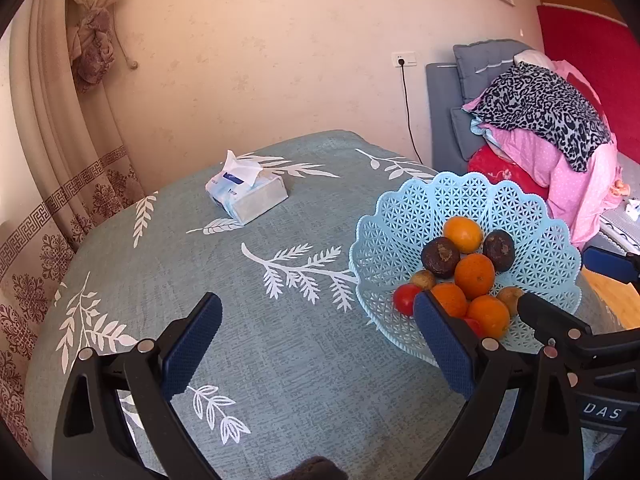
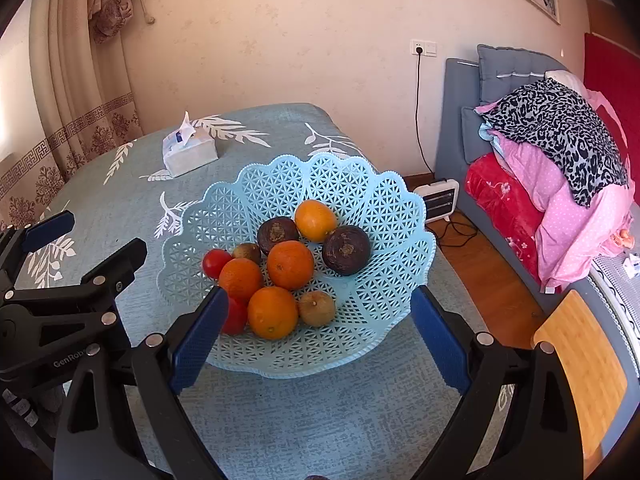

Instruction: Organize fruits

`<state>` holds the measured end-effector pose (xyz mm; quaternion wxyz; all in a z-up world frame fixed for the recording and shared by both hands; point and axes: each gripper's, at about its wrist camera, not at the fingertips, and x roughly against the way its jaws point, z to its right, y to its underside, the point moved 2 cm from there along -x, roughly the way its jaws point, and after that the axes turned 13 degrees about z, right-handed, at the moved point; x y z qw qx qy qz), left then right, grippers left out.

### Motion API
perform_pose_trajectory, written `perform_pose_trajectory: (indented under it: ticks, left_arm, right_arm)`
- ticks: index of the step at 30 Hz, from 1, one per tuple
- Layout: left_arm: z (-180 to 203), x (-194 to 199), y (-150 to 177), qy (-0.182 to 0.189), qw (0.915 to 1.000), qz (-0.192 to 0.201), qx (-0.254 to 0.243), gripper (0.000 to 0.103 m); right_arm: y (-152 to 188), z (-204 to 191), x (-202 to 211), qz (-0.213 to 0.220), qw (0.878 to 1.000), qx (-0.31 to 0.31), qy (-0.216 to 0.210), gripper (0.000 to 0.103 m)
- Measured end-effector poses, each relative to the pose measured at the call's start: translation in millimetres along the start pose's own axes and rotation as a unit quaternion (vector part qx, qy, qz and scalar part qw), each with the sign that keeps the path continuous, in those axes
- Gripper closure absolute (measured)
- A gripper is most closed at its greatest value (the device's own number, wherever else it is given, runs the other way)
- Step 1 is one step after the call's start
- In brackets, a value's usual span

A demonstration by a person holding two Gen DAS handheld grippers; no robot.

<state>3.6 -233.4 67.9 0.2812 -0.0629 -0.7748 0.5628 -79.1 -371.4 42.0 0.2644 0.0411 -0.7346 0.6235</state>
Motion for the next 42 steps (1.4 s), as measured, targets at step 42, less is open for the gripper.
perform_pose_trajectory:
  ticks: [42]
  left_arm:
    - [-7.6, 1.4, 1.5, -0.017, 0.9998, -0.003, -0.004, 0.007]
  right_arm:
    - [-1.7, -7.4, 3.4, 0.008, 1.0, 0.01, 0.005, 0.005]
